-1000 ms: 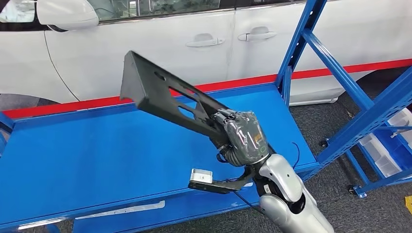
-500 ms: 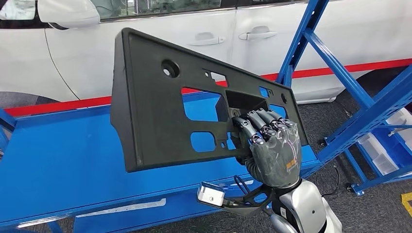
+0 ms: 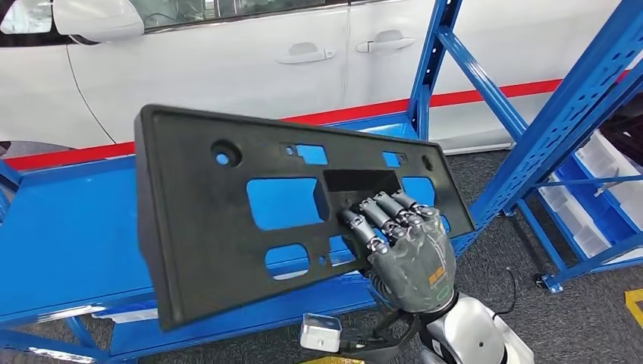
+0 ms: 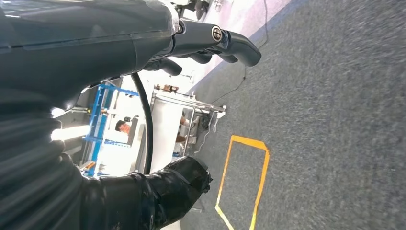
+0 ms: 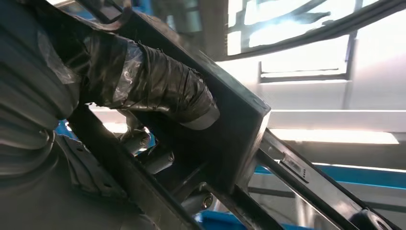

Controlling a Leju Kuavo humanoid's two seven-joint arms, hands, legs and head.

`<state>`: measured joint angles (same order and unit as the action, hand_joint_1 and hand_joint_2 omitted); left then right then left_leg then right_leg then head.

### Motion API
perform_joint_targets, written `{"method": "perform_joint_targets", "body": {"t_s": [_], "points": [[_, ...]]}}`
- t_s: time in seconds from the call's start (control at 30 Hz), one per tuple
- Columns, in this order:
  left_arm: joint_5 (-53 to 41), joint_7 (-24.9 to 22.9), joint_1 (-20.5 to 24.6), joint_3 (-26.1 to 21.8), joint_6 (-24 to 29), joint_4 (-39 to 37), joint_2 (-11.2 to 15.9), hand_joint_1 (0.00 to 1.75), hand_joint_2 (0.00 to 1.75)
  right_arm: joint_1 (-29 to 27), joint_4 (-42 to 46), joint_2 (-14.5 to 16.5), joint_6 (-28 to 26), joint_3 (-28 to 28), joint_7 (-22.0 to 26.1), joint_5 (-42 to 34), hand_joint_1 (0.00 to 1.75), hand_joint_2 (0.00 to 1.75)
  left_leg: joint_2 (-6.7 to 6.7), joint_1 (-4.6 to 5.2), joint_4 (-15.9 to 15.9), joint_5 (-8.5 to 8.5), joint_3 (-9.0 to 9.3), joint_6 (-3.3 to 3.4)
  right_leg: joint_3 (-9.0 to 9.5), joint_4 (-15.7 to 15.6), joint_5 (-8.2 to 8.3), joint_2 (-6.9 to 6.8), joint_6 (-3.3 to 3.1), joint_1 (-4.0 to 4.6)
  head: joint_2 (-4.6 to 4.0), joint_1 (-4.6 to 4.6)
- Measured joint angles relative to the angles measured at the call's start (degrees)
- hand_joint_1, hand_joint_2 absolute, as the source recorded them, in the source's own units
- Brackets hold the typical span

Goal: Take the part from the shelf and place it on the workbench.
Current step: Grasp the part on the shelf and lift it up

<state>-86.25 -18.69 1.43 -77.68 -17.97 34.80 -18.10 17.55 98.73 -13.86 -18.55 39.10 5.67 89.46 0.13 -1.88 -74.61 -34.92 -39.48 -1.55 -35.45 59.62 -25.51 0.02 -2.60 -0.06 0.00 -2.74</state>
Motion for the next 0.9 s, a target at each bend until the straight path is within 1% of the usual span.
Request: {"method": "perform_joint_targets", "body": {"t_s": [0.03,0.07,0.1,0.13,0.17,0.2,0.23,0.27,0.3,0.33,0.37,0.4,0.43,0.47,0.5,0.53,0.57,0.6,0.63,0.67,0.7,0.73,0.77,0.8,0.83,0.87,0.9], "points": [[0.0,0.0,0.0,0.0,0.0,0.0,0.0,0.00,1.75,0.0,0.0,-0.1,0.0,0.3,0.0,0.0,1.75,1.75,-0.02,0.35,1.4,1.19,1.68,0.55,-0.68,0.0,0.51,-0.02,-0.11,0.40,0.00,-0.01],[0.0,0.0,0.0,0.0,0.0,0.0,0.1,0.00,1.75,0.1,0.0,-0.2,0.0,0.5,0.0,-0.1,1.75,1.75,-0.05,0.77,4.6,2.62,4.31,1.30,-1.29,0.1,1.02,-0.02,-0.18,0.75,0.00,0.00],[0.0,0.0,0.1,0.0,0.0,0.0,0.2,0.00,1.75,0.1,0.0,-0.3,0.0,0.7,0.0,-0.1,1.75,1.75,-0.07,1.27,8.9,3.36,7.40,2.22,-1.78,0.1,1.49,-0.01,-0.17,1.03,0.01,0.01],[0.0,0.0,0.2,0.0,0.0,0.0,0.2,0.00,1.75,0.1,0.1,-0.4,0.0,0.8,0.0,-0.1,1.75,1.75,0.02,1.66,12.6,3.77,9.96,2.84,-2.08,0.1,1.95,-0.03,-0.08,1.18,0.01,0.03],[0.0,0.0,0.3,0.0,0.0,0.0,0.3,0.00,1.75,0.2,0.1,-0.4,0.0,0.9,0.1,-0.2,1.75,1.75,0.07,1.98,15.3,3.79,11.59,3.26,-2.20,0.1,2.37,-0.09,0.11,1.18,0.01,0.04],[0.0,0.0,0.4,0.0,0.1,0.0,0.4,0.00,1.75,0.3,0.1,-0.5,0.0,1.0,0.2,-0.4,1.75,1.75,0.15,2.21,16.7,3.72,12.27,3.46,-2.24,0.0,2.79,-0.17,0.38,1.09,0.02,0.03],[0.0,0.1,0.4,0.0,0.1,-0.1,0.4,0.00,1.75,0.4,0.2,-0.6,0.1,1.2,0.6,-0.8,1.75,1.75,0.24,2.25,17.2,4.26,12.16,3.49,-2.24,-0.1,3.28,-0.23,0.70,0.98,0.01,0.03],[0.0,0.0,0.3,0.0,0.2,-0.1,0.3,0.00,1.75,0.4,0.2,-0.6,0.3,1.3,1.0,-1.5,1.75,1.75,0.28,2.16,17.6,4.89,11.89,3.68,-2.33,-0.2,3.50,-0.24,1.04,0.90,0.01,0.01],[0.0,0.0,0.3,0.0,0.4,-0.1,0.3,0.00,1.75,0.4,0.2,-0.7,0.6,1.5,1.7,-2.5,1.75,1.75,0.39,2.03,18.0,5.61,11.56,3.96,-2.61,0.1,2.90,-0.15,1.42,0.85,0.01,0.01],[0.0,0.0,0.4,0.0,0.6,-0.2,0.3,0.00,1.75,0.4,0.3,-0.8,1.3,1.8,2.4,-4.0,1.75,1.75,0.52,1.84,18.4,6.44,11.07,4.29,-3.04,1.2,1.24,-0.06,1.83,0.78,0.00,0.03],[0.0,-0.1,0.4,0.0,0.8,-0.3,0.3,0.00,1.75,0.4,0.4,-0.8,2.3,2.1,3.3,-6.1,1.75,1.75,0.63,1.67,18.6,7.24,10.46,4.49,-3.69,3.4,-1.47,0.02,2.25,0.58,0.00,0.04],[0.0,-0.1,0.5,0.0,1.1,-0.4,0.3,0.00,1.75,0.2,0.6,-0.8,3.6,2.5,4.2,-8.7,1.75,1.75,0.69,1.67,18.6,7.93,9.71,4.64,-4.43,6.4,-4.59,0.05,2.69,0.29,0.00,0.05],[0.0,-0.1,0.5,0.0,1.3,-0.6,0.3,0.00,1.75,0.0,0.7,-0.8,4.9,2.9,5.2,-11.4,1.75,1.75,0.73,1.62,18.6,8.59,8.88,4.66,-5.06,9.9,-7.07,0.03,3.09,-0.07,0.00,0.05],[0.0,-0.2,0.5,0.0,1.6,-0.7,0.3,0.00,1.75,-0.3,0.9,-0.8,6.0,3.4,6.1,-13.8,1.75,1.75,0.74,1.56,18.4,9.22,7.99,4.51,-5.36,13.0,-8.29,0.01,3.46,-0.41,0.00,0.05],[0.0,-0.2,0.5,0.0,1.8,-0.9,0.2,0.00,1.75,-0.6,1.1,-0.8,6.9,4.1,6.9,-15.6,1.75,1.75,0.75,1.45,18.2,9.81,7.02,4.31,-4.95,14.6,-8.05,-0.01,3.80,-0.72,0.00,0.04],[0.0,-0.3,0.6,0.0,2.1,-1.1,0.1,0.00,1.75,-0.8,1.4,-0.8,7.5,5.1,7.4,-16.8,1.75,1.75,0.76,1.29,17.9,10.31,6.00,4.05,-3.65,14.4,-6.75,-0.02,4.11,-0.99,0.00,0.04],[0.0,-0.4,0.6,0.0,2.3,-1.3,0.1,0.00,1.75,-0.9,1.8,-0.8,7.9,6.1,7.6,-17.4,1.75,1.75,0.76,1.10,17.4,10.71,5.01,3.74,-1.33,12.1,-5.17,-0.06,4.39,-1.24,0.00,0.03],[0.0,-0.4,0.7,0.0,2.5,-1.4,0.0,0.00,1.75,-0.7,2.2,-0.8,8.3,7.1,7.5,-17.8,1.75,1.75,0.75,0.96,16.8,11.03,4.14,3.41,1.67,8.4,-4.52,-0.12,4.59,-1.47,0.01,0.03],[0.1,-0.5,0.8,0.0,2.6,-1.6,0.0,0.00,1.75,-0.5,2.6,-0.8,8.6,8.0,7.3,-18.1,1.75,1.75,0.73,0.88,16.2,11.28,3.43,3.05,4.52,4.4,-4.60,-0.13,4.55,-1.43,0.01,0.01],[0.1,-0.5,0.9,0.0,2.7,-1.7,-0.1,0.00,1.75,-0.3,2.9,-0.9,8.8,8.5,7.0,-18.1,1.75,1.75,0.72,0.85,15.7,11.53,3.02,2.65,6.43,1.4,-5.11,-0.11,4.28,-1.32,0.01,-0.02],[0.1,-0.5,0.9,0.0,2.8,-1.8,-0.1,0.00,1.75,-0.1,3.1,-0.9,9.0,8.9,6.7,-18.2,1.75,1.75,0.70,0.87,15.5,11.84,2.81,2.23,7.33,-0.3,-5.77,-0.04,3.84,-1.08,0.01,-0.04],[0.1,-0.6,1.0,0.0,2.9,-1.9,-0.1,0.00,1.75,0.0,3.2,-1.0,9.1,9.1,6.5,-18.2,1.75,1.75,0.69,0.85,15.5,12.21,2.73,1.75,7.32,-0.7,-5.73,0.04,3.24,-0.77,0.01,-0.04],[0.1,-0.6,0.9,0.0,2.9,-2.0,-0.1,0.00,1.75,0.2,3.3,-1.0,9.2,9.3,6.2,-18.3,1.75,1.75,0.65,0.76,15.5,12.52,2.69,1.28,6.89,-0.7,-5.28,0.03,2.59,-0.82,0.00,-0.02],[0.1,-0.6,0.9,0.0,3.0,-2.1,-0.2,0.00,1.75,0.4,3.3,-1.1,9.3,9.5,6.0,-18.3,1.75,1.75,0.56,0.65,15.3,12.12,2.43,0.89,6.51,-0.8,-4.75,-0.06,1.99,-0.84,0.00,0.01],[0.1,-0.7,0.9,0.0,3.1,-2.2,-0.2,0.00,1.75,0.6,3.3,-1.1,9.4,9.7,5.7,-18.3,1.75,1.75,0.47,0.53,14.3,10.69,1.94,0.61,6.00,-0.9,-4.12,-0.17,1.34,-0.93,0.00,0.01],[0.1,-0.7,0.9,0.0,3.2,-2.4,-0.2,0.00,1.75,0.7,3.3,-1.1,9.4,9.8,5.5,-18.3,1.75,1.75,0.39,0.44,12.3,8.21,1.26,0.46,5.35,-1.0,-3.43,-0.28,0.82,-1.01,0.00,-0.02],[0.1,-0.7,0.9,0.0,3.3,-2.5,-0.2,0.00,1.75,0.8,3.3,-1.1,9.4,9.9,5.3,-18.3,1.75,1.75,0.34,0.42,9.3,5.05,0.41,0.34,4.59,-1.0,-2.80,-0.34,0.52,-0.91,0.00,-0.03]]}}
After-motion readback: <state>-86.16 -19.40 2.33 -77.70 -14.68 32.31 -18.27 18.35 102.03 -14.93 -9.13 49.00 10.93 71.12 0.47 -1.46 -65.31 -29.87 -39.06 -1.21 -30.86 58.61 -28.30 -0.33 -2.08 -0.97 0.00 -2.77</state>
